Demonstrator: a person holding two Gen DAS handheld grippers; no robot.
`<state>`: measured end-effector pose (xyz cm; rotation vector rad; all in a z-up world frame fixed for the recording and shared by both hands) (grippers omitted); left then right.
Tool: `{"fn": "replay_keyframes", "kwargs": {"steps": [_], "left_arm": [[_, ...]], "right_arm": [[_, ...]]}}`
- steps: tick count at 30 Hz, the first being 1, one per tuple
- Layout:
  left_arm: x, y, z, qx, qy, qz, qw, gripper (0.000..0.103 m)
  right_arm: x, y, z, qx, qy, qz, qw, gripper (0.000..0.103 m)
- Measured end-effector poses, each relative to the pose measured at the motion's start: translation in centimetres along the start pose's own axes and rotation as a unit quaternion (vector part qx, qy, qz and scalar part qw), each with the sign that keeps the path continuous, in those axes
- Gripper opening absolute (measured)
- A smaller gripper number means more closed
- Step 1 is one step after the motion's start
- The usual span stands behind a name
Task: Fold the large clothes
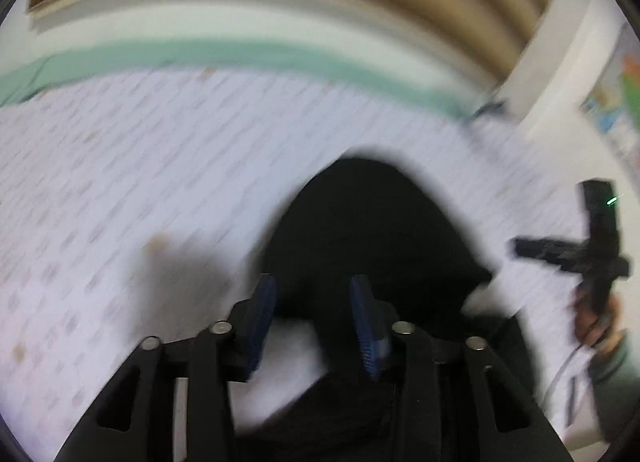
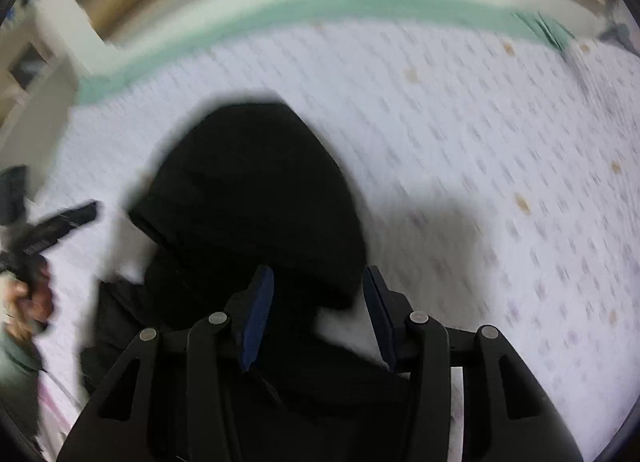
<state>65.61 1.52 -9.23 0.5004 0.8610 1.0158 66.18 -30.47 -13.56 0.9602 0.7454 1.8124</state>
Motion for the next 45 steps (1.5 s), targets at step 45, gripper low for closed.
{"fn": "replay_keyframes", "kwargs": {"steps": [45], "left_arm": [[4.7,-16.3,4.1,0.17,0.047,-0.099,0.9794,0.034]], "right_arm": [[-2.2,-14.0,4.1,0.103,0.002,0.063,0.993,0.032]]}}
Point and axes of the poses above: each gripper's, at about its wrist camera, not at the fingertips, and y roughly against the way its jaws point, x to its left, z to its top, the point moved 3 cm from there along -y, roughly the way its jaws point, and after that the axes turned 3 degrees about y, right-handed, at the moved point
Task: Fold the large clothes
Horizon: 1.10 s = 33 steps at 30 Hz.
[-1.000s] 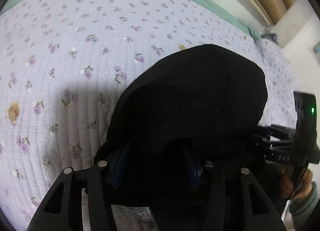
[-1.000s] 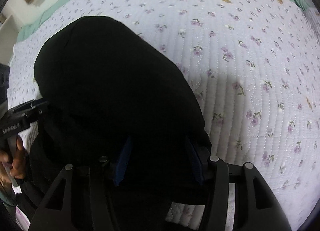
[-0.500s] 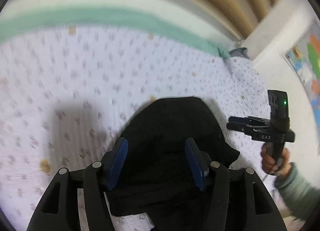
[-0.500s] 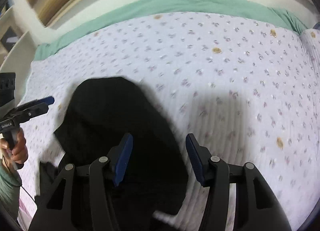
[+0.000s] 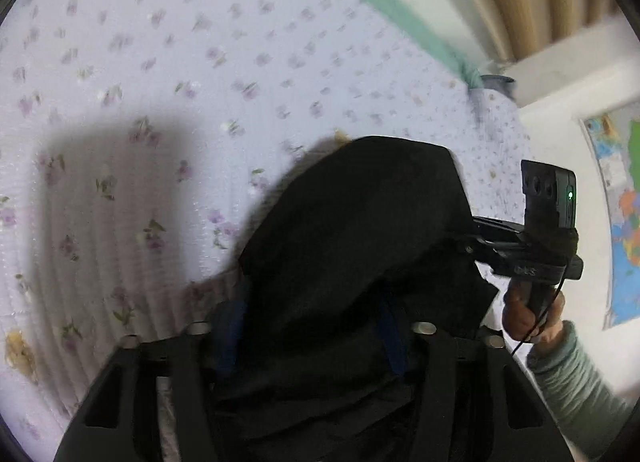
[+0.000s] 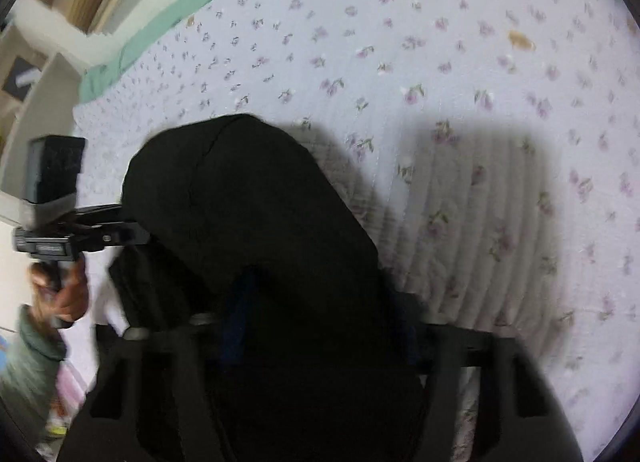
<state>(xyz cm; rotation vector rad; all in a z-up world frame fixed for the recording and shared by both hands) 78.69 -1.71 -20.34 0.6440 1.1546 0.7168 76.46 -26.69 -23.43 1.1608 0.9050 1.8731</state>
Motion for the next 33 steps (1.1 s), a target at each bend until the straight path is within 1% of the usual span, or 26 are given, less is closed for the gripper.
{"fn": "replay_keyframes", "kwargs": {"steps": [1,2,3,6,9,12,15,18,20,23,25,26,27,28,30,31,33], "left_arm": [[-0.4,0.7,-0.7,-0.01,-0.015,0.003,0.9998,0.032],[-0.8,1.6,-1.4,-0.02,-0.021,0.0,0.9996,0.028],[-1.1,2.7,-2.1,-0.033,-0.022,-0.009,0.9992,0.026],[-2.9,6.3,-4.4,-0.07,-0.032,-0.024,0.9968,0.025],[-5.9,10.2,-7.7,-0.1,-0.061,-0.025,0.9929,0.024],[-8.4,13.2,-10.5,-0.117,-0.085,-0.014,0.9894,0.024],[-11.1,15.6,-13.6,-0.127,-0.106,-0.005,0.9861,0.024],[-13.6,17.7,-17.2,-0.132,-0.119,-0.01,0.984,0.024],[-14.7,18.7,-19.9,-0.13,-0.121,-0.011,0.984,0.024],[-15.8,19.2,-24.5,-0.124,-0.127,0.009,0.984,0.024],[-15.8,18.7,-27.9,-0.119,-0.124,0.026,0.9847,0.024],[-15.8,18.0,-29.4,-0.114,-0.12,0.037,0.9856,0.024],[-15.5,17.1,-30.9,-0.104,-0.111,0.044,0.9873,0.024],[-15.2,16.2,-32.3,-0.095,-0.105,0.05,0.9886,0.023],[-14.4,14.4,-35.1,-0.081,-0.092,0.061,0.9906,0.024],[-14.2,13.8,-36.0,-0.076,-0.087,0.064,0.9912,0.023],[-13.7,12.7,-38.0,-0.072,-0.083,0.075,0.9911,0.023]], "right_arm": [[0.7,0.6,-0.2,-0.013,0.01,-0.009,1.0,0.03],[1.4,1.7,-0.7,-0.03,0.026,-0.019,0.999,0.025],[2.0,2.6,-1.2,-0.041,0.039,-0.02,0.998,0.022],[4.5,6.1,-3.4,-0.068,0.071,-0.016,0.995,0.02],[7.7,9.7,-5.9,-0.093,0.107,-0.029,0.99,0.02],[10.2,12.7,-7.9,-0.114,0.127,-0.044,0.984,0.02],[12.5,16.0,-10.7,-0.134,0.142,-0.056,0.979,0.02],[14.5,19.1,-13.9,-0.147,0.145,-0.055,0.977,0.02],[15.9,20.8,-16.5,-0.152,0.148,-0.057,0.976,0.02],[17.5,22.0,-20.9,-0.148,0.145,-0.057,0.977,0.02],[18.2,21.9,-24.1,-0.139,0.143,-0.062,0.978,0.02],[18.4,21.4,-25.8,-0.13,0.141,-0.062,0.979,0.02],[18.6,20.6,-26.7,-0.123,0.136,-0.062,0.981,0.02],[18.6,19.7,-28.5,-0.111,0.127,-0.06,0.984,0.02],[18.3,18.2,-30.8,-0.096,0.119,-0.064,0.986,0.02],[18.2,17.2,-32.2,-0.085,0.115,-0.066,0.988,0.02],[18.0,16.0,-34.1,-0.076,0.11,-0.065,0.989,0.02]]}}
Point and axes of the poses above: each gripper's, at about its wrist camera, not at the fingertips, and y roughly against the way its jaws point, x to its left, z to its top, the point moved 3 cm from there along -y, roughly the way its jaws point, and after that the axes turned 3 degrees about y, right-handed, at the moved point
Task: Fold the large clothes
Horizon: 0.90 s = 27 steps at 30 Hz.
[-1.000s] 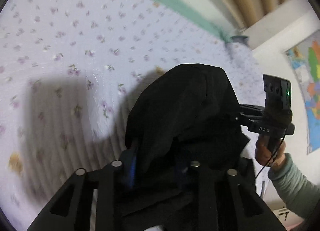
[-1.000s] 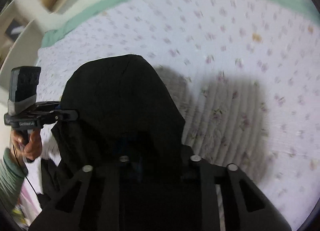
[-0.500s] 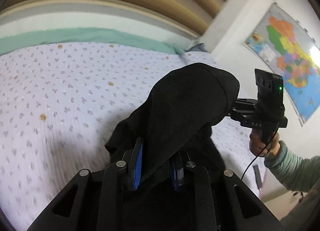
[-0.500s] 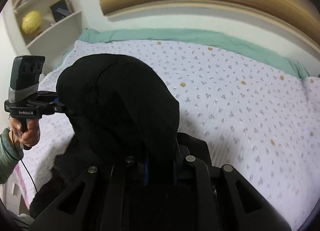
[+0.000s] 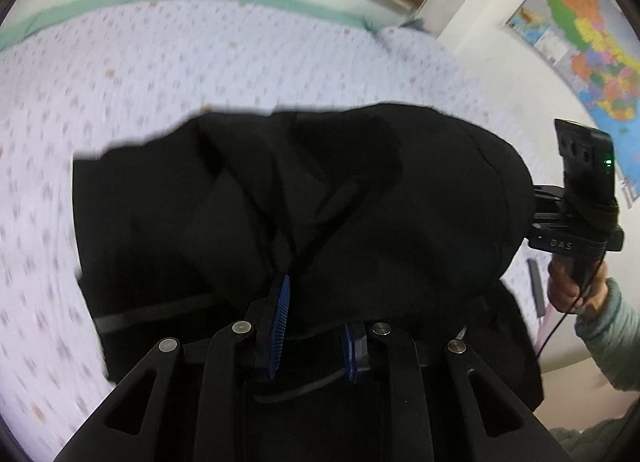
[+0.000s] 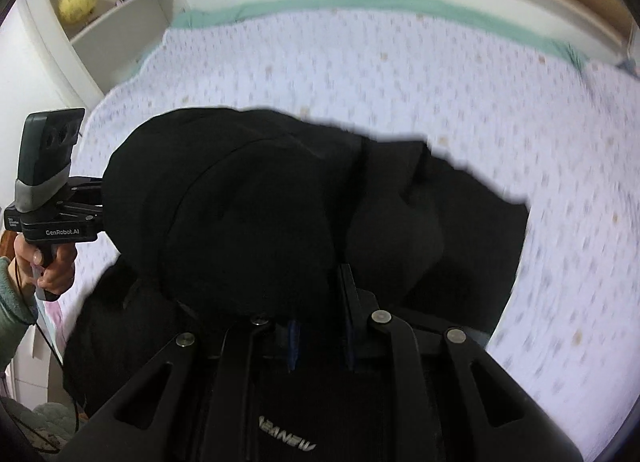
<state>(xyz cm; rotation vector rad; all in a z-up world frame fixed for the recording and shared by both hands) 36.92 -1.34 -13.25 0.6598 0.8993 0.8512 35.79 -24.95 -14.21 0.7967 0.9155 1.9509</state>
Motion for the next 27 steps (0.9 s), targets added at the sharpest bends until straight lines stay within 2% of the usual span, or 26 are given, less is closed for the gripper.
{"fn": "replay_keyframes", "kwargs": {"steps": [6,10,15,18,22,23,24,25,27], "left_arm": [[-0.1,0.3,-4.1,-0.037,-0.01,0.01,0.9992,0.023],[0.4,0.4,-5.7,-0.065,-0.009,-0.001,0.9978,0.023],[-0.1,2.0,-7.2,-0.101,-0.028,0.004,0.9945,0.024],[-1.4,4.7,-8.8,-0.127,-0.037,-0.008,0.9912,0.024],[-3.5,9.7,-9.4,-0.161,-0.037,-0.018,0.9861,0.026],[-4.1,10.8,-8.7,-0.166,-0.033,-0.018,0.9854,0.033],[-4.8,12.0,-7.7,-0.171,-0.03,-0.018,0.9846,0.044],[-5.6,13.0,-6.6,-0.178,-0.027,-0.017,0.9834,0.048],[-6.9,14.3,-4.0,-0.196,-0.016,-0.016,0.9804,0.051]], "right_arm": [[0.9,-1.3,-4.5,-0.016,-0.009,0.001,1.0,0.022],[1.4,-2.1,-7.2,-0.037,-0.009,0.001,0.999,0.023],[2.2,-2.6,-10.8,-0.057,0.003,-0.006,0.998,0.023],[2.6,-1.3,-12.0,-0.073,-0.01,-0.012,0.997,0.026],[3.0,3.3,-12.7,-0.12,-0.047,0.009,0.992,0.031],[3.1,4.8,-12.0,-0.131,-0.055,0.008,0.99,0.032],[3.3,6.3,-10.9,-0.141,-0.059,0.01,0.988,0.033],[3.6,7.3,-10.0,-0.148,-0.06,0.014,0.987,0.037],[4.0,9.4,-6.8,-0.162,-0.062,0.016,0.985,0.077]]}}
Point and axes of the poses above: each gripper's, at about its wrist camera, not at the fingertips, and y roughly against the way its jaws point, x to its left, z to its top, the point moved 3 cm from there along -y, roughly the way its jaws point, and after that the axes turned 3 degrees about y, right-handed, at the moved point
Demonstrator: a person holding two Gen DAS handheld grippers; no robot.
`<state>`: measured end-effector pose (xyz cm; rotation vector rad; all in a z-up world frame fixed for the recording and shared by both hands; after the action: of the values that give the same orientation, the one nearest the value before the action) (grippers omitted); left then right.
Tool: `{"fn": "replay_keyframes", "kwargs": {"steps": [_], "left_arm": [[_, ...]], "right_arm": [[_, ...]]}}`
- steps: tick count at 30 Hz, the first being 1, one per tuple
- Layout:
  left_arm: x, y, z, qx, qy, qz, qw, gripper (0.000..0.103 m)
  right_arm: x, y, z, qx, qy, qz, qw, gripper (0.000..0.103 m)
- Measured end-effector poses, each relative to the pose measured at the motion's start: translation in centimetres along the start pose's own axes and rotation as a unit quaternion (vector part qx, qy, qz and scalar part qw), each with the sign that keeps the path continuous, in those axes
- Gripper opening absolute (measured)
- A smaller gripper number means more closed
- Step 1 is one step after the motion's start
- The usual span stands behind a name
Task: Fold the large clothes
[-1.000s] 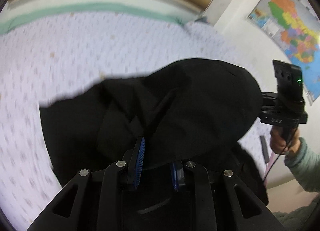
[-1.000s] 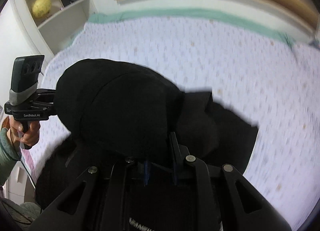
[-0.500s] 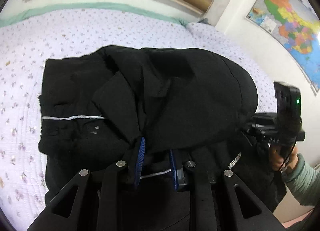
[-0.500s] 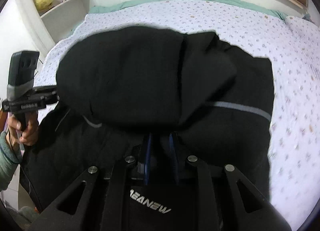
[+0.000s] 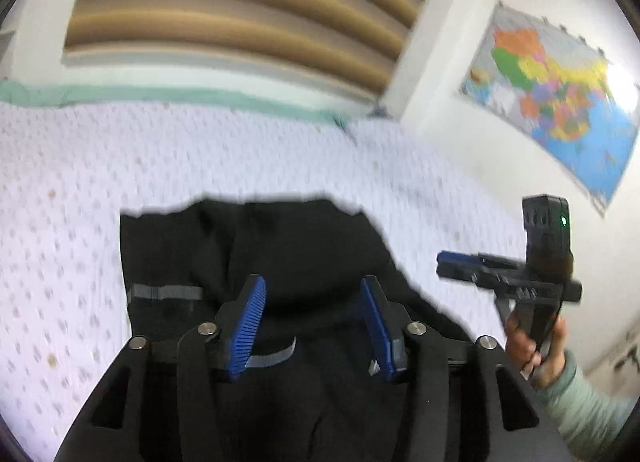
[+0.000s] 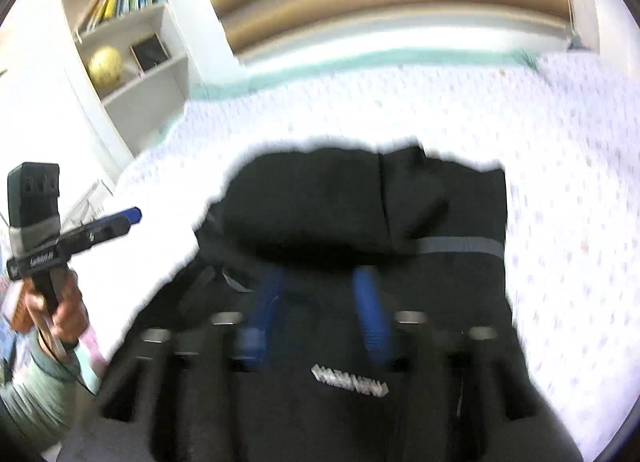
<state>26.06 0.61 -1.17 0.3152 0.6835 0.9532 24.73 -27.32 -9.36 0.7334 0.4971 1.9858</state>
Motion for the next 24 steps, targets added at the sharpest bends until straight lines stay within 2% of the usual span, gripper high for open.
{"fn": "replay_keyframes", "kwargs": {"steps": [1,3,4,6,8,10,12,13,15,17,19,24], "left_arm": [[-0.3,-0.3,1.4,-0.005,0.009,-0.011,0.9999,0.051],[-0.3,-1.9,3.7,-0.004,0.035,-0.037,0.9987,0.051],[0.1,-3.3,4.6,0.0,0.047,-0.039,0.9981,0.051],[1.7,-6.8,5.5,0.017,0.078,-0.029,0.9964,0.051],[3.0,-9.7,5.0,0.04,0.1,-0.034,0.9936,0.051],[4.5,-13.0,3.0,0.08,0.125,-0.042,0.988,0.051],[5.8,-15.6,0.2,0.116,0.134,-0.054,0.9827,0.051],[6.2,-16.4,-1.3,0.129,0.129,-0.046,0.9823,0.051],[7.1,-18.4,-4.1,0.163,0.121,0.001,0.9792,0.046],[8.0,-19.6,-6.2,0.174,0.136,0.004,0.9753,0.046],[7.9,-19.5,-6.4,0.164,0.128,0.004,0.9782,0.045],[6.0,-17.8,-5.6,0.151,0.096,0.013,0.9837,0.045]], "right_arm": [[0.5,0.2,1.9,-0.012,-0.003,0.0,1.0,0.082],[1.3,-0.1,5.3,-0.037,-0.007,0.003,0.999,0.083],[1.4,-1.1,7.0,-0.038,-0.006,-0.01,0.999,0.083],[0.9,-3.5,8.9,-0.019,-0.023,-0.019,0.999,0.078],[0.0,-6.3,9.7,0.001,-0.032,-0.027,0.999,0.078],[-0.9,-9.3,9.1,0.032,-0.03,-0.037,0.998,0.077],[-1.7,-12.4,6.8,0.077,-0.032,-0.021,0.996,0.064],[-2.1,-13.9,5.6,0.099,-0.027,-0.017,0.995,0.064],[-2.4,-16.6,2.8,0.143,-0.004,-0.038,0.989,0.063],[-2.8,-18.7,0.1,0.179,0.001,-0.051,0.982,0.063],[-2.9,-19.5,-1.4,0.176,0.011,-0.059,0.983,0.063],[-3.2,-18.6,-1.0,0.162,-0.003,-0.057,0.985,0.063]]}}
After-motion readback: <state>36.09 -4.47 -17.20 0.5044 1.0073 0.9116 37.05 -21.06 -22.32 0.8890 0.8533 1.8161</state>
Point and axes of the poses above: each gripper's, at about its wrist camera, not at the fingertips, and y roughly against the way its jaws point, x to its left, z to its top, the point moved 3 cm from there along -y, roughly the way its jaws point, and after that the axes turned 3 degrees about y, right-handed, at the moved point
